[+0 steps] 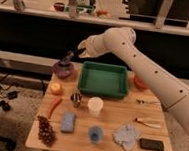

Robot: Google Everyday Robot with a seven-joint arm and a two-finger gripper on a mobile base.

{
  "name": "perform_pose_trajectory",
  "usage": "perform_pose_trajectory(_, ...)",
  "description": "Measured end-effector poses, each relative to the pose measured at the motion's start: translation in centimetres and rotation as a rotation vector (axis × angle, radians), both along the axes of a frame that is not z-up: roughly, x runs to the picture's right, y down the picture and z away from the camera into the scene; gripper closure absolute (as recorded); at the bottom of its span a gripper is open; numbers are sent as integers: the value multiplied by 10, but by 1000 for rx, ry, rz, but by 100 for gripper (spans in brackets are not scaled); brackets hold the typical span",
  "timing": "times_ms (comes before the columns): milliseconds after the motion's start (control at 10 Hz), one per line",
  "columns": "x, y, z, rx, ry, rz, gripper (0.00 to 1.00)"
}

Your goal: Place brush in purple bowl

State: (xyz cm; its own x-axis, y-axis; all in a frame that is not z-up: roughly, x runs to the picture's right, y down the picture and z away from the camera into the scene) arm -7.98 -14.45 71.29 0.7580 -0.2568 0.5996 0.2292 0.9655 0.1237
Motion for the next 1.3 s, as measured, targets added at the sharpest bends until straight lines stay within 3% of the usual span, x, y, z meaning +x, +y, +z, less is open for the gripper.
perform_pose_trajectory(200,-21,2,13,20,-11,-46,86)
perform_pose_trajectory(500,-29,-2,30,26,-19,-66,86)
perform_pose_trajectory(900,-35,-25,62,21,-34,-72,86)
perform_pose_trajectory(1300,-54,-25,79,34,-35,-163,86)
